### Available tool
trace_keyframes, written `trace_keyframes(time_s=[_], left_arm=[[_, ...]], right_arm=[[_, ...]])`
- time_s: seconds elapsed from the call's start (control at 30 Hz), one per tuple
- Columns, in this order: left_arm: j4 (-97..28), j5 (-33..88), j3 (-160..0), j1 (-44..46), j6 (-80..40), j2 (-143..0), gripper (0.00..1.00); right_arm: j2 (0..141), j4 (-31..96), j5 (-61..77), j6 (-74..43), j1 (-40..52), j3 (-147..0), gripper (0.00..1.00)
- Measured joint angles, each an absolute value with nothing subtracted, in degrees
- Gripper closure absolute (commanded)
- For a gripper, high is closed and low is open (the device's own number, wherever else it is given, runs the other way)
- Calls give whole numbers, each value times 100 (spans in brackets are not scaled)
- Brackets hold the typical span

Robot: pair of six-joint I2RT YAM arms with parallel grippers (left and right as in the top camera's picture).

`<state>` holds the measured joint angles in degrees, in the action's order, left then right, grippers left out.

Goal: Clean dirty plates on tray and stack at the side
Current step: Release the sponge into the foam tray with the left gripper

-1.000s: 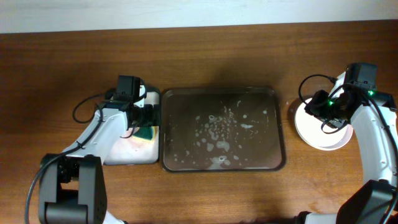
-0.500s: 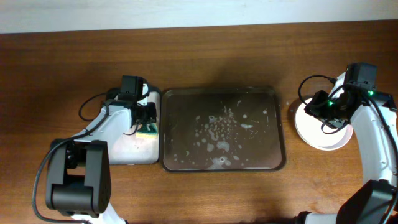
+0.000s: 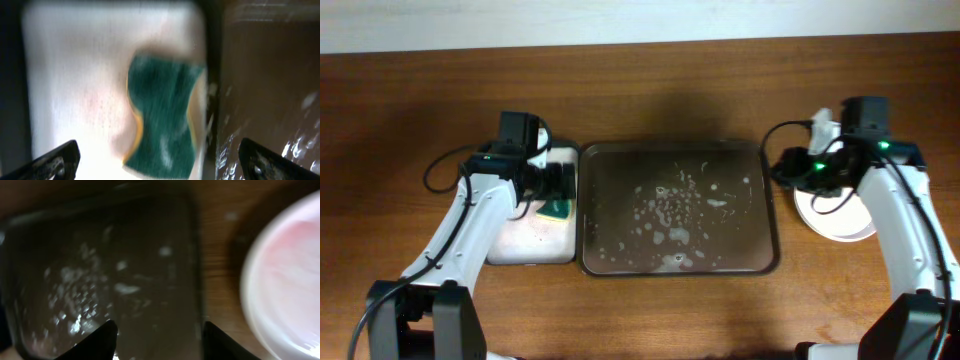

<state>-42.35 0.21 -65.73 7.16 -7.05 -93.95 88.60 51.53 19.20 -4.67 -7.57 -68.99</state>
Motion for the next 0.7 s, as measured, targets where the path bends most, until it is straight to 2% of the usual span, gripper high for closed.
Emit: trace_keyframes(time_s=[0.1,0.17,0.2,0.23,0.37,0.5,0.7], left_arm=[[-5120,47,-6567,716,-998,-9395,1],[-5524,276,-6569,716,-1275,-9395,0],[-5769,434,-6569,716,-1337,-9395,0],[-6154,591,-6565,716,-1385,-9395,0],[-6932,779,-6563,716,-1461,-9380,0],[-6858,821,-6208,716,-1461,-8281,1],[-6108,375,-5391,716,-1459,-5417,1]], right_arm=[[8866,5408,1946,-191,-128,-6897,33],[8866,5852,1892,-95,272,-6895,23],[8868,6034,1852,-60,360,-6886,4],[8868,6353,1813,-32,414,-6877,2],[8868,7341,1741,5,419,-6842,1],[8313,6991,1732,1,419,-6276,1],[5317,6270,1299,-148,419,-5489,1]])
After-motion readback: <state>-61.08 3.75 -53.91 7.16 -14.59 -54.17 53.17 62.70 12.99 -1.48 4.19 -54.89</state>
